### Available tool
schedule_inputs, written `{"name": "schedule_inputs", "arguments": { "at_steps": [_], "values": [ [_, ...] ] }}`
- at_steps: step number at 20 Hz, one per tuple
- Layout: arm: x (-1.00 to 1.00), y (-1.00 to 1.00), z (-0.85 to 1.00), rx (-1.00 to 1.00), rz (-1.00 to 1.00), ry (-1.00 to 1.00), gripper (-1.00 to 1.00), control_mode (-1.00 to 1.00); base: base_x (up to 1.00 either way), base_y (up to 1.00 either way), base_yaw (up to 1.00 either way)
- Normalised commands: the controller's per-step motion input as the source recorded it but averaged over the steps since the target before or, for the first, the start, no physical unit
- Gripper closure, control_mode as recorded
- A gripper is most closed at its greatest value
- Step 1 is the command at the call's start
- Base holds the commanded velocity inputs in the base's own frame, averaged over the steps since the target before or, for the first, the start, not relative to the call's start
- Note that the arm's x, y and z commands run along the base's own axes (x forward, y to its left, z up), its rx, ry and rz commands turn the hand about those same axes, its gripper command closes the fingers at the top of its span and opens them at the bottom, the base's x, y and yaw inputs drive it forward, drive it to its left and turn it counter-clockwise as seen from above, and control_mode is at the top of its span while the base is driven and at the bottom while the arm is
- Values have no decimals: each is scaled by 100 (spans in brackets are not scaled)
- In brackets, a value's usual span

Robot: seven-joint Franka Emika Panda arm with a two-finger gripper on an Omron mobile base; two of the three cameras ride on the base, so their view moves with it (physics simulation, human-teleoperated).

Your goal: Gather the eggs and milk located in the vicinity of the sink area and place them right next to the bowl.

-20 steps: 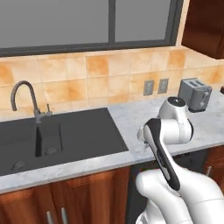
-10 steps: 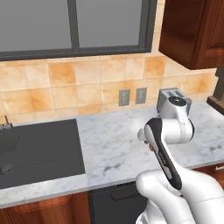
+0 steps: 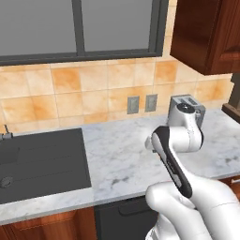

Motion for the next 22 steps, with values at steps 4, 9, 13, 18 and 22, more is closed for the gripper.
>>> {"name": "schedule_inputs", "arguments": {
  "at_steps": [4, 9, 13, 18, 22],
  "values": [
    [54, -5, -36, -4, -4, 20, -100, -100, 0, 0, 0],
    [34, -20, -39, -9, -23, 31, -100, -100, 0, 0, 0],
    [47, -59, -2, -1, -21, 12, -100, -100, 0, 0, 0],
    [4, -31, -2, 6, -2, 0, -100, -100, 0, 0, 0],
    [0, 0, -51, 7, 2, 1, -100, -100, 0, 0, 0]
  ]
}}
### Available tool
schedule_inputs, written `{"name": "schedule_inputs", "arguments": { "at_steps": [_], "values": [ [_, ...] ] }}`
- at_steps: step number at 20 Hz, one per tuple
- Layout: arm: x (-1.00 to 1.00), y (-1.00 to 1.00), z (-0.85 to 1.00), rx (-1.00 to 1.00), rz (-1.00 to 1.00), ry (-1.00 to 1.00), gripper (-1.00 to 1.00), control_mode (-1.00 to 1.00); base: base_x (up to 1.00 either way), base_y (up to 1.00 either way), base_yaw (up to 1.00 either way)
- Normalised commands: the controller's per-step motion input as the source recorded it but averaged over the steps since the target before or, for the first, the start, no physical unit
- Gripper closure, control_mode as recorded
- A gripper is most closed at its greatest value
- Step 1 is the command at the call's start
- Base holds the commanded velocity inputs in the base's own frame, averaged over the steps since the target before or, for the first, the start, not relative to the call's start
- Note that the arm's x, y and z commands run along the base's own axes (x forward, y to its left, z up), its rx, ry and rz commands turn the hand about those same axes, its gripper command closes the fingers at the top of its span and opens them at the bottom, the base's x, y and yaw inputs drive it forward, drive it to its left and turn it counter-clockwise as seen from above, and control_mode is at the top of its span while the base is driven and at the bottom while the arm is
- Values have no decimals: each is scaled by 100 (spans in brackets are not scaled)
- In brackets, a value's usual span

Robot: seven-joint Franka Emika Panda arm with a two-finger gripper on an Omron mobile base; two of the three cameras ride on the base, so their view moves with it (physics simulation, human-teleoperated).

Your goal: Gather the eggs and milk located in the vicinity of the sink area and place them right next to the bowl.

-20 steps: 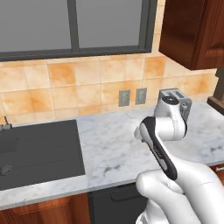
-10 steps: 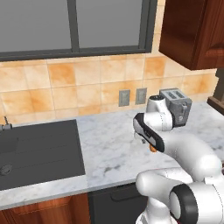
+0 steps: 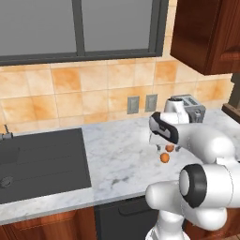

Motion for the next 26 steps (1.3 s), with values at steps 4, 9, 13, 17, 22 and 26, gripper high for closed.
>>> {"name": "schedule_inputs", "arguments": {
  "at_steps": [4, 9, 13, 17, 22, 26],
  "values": [
    [6, -3, -60, 3, 2, 0, -100, -100, 0, 0, 0],
    [14, -12, -37, 0, 0, 0, -100, -100, 0, 0, 0],
    [22, -6, -21, 0, 0, 0, -100, -100, 0, 0, 0],
    [9, 0, -9, 0, -1, 0, -100, -100, 0, 0, 0],
    [0, 0, -37, 0, -1, 0, -100, -100, 0, 0, 0],
    [0, 0, -8, 0, 0, 2, -100, -100, 0, 0, 0]
  ]
}}
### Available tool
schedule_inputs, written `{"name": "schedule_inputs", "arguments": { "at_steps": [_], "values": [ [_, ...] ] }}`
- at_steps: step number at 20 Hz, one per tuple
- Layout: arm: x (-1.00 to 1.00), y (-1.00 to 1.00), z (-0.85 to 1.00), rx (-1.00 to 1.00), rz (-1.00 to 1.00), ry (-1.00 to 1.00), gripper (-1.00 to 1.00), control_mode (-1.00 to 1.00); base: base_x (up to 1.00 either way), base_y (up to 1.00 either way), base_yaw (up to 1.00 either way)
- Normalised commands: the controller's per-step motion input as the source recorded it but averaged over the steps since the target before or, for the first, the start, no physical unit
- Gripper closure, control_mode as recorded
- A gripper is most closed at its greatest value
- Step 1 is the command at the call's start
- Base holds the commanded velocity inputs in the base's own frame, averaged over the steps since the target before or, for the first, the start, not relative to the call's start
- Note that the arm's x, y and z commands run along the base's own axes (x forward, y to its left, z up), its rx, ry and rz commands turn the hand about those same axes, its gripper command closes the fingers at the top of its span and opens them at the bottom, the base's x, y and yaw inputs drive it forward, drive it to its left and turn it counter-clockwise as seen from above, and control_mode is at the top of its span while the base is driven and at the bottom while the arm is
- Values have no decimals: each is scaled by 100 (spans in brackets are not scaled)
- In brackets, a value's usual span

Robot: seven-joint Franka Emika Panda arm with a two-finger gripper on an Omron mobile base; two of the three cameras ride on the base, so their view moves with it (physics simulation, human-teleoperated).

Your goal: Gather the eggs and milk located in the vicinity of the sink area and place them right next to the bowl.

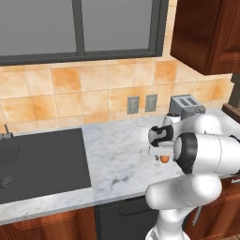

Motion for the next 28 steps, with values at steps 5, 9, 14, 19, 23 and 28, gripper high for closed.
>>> {"name": "schedule_inputs", "arguments": {
  "at_steps": [5, 9, 14, 19, 23, 28],
  "values": [
    [0, 0, 0, 0, 0, 0, 100, -100, 0, 0, 0],
    [-9, 10, 25, 0, 0, -1, 100, -100, 0, 0, 0],
    [-32, 39, 98, -9, 1, -12, 100, -100, 0, 0, 0],
    [-67, 24, 100, -5, 10, -10, 100, -100, 0, 0, 0],
    [-100, 0, 98, 0, 20, -15, 100, -100, 0, 0, 0],
    [-100, 0, 70, 4, 22, -17, 100, -100, 0, 0, 0]
  ]
}}
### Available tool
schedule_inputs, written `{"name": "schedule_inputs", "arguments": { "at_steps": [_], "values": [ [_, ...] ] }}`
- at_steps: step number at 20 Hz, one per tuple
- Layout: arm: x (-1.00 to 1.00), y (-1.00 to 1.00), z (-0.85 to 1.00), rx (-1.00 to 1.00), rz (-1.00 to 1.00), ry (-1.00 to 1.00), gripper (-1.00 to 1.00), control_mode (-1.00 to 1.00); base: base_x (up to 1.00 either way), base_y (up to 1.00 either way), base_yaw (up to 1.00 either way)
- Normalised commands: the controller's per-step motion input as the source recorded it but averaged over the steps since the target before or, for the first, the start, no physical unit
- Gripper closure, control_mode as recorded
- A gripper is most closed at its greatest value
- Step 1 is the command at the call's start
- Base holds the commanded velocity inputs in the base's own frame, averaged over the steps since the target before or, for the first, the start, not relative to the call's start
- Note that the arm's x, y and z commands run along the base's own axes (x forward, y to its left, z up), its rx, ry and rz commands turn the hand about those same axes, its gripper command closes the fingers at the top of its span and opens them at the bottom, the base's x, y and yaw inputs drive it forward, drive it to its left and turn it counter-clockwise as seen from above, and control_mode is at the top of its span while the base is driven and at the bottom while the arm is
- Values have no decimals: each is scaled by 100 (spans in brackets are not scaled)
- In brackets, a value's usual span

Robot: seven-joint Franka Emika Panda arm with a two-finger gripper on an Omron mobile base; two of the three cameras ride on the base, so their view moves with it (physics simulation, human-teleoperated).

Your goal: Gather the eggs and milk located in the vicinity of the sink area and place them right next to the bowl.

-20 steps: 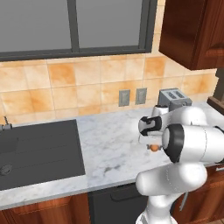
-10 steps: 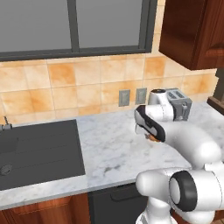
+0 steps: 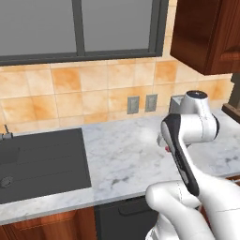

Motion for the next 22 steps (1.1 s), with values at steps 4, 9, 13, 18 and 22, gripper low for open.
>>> {"name": "schedule_inputs", "arguments": {
  "at_steps": [4, 9, 13, 18, 22],
  "values": [
    [-41, 0, 9, 1, 11, -12, 100, -100, 0, 0, 0],
    [-1, 2, 0, 0, 0, 0, 100, -100, 0, 0, 0],
    [0, 0, 0, 0, 0, 0, 100, 100, -56, 70, 0],
    [0, 0, 0, 0, 0, 0, 100, 100, -56, 100, 1],
    [0, 0, 0, 0, 0, 0, 100, 100, -2, 100, 0]
  ]
}}
